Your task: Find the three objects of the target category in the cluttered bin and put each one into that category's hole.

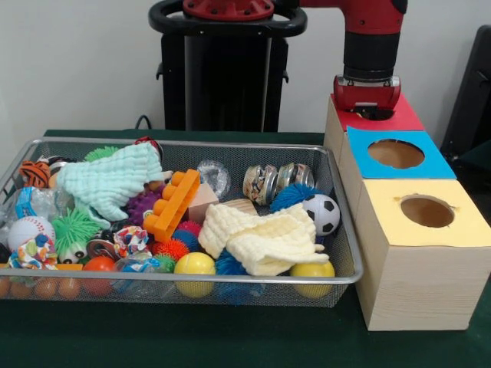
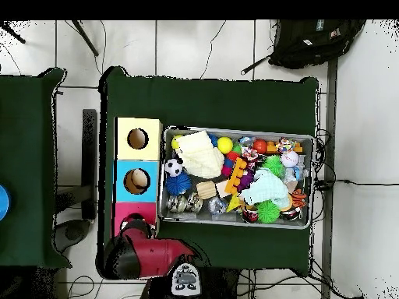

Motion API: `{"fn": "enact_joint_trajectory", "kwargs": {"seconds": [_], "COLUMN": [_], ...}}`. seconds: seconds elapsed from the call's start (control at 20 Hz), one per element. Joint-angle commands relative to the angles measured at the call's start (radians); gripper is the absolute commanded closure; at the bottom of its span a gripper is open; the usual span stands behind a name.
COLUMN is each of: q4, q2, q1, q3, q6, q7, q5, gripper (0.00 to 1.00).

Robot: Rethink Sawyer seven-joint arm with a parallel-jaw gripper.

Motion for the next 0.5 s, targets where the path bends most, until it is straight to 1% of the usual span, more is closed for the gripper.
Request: {"fn": "enact_joint_trajectory", "kwargs": {"seconds": [0.05,0.2,0.3,0.45,0.5], "q4": [-0.045,-0.036,-0.015,0.025,0.031], "q2": [0.137,0.114,0.076,-0.015,-0.033], "q1": [-0.043,-0.039,-0.037,-0.031,-0.03], "q3": [-0.04,-0.036,-0.033,-0.026,-0.023], "q6": [-0.011,0.008,0.039,0.117,0.134], "q7": [0.11,0.113,0.112,0.112,0.113], "q5": [-0.037,-0.035,-0.033,-0.023,-0.019], "gripper": [1.0,1.0,1.0,1.0,1.0]}}
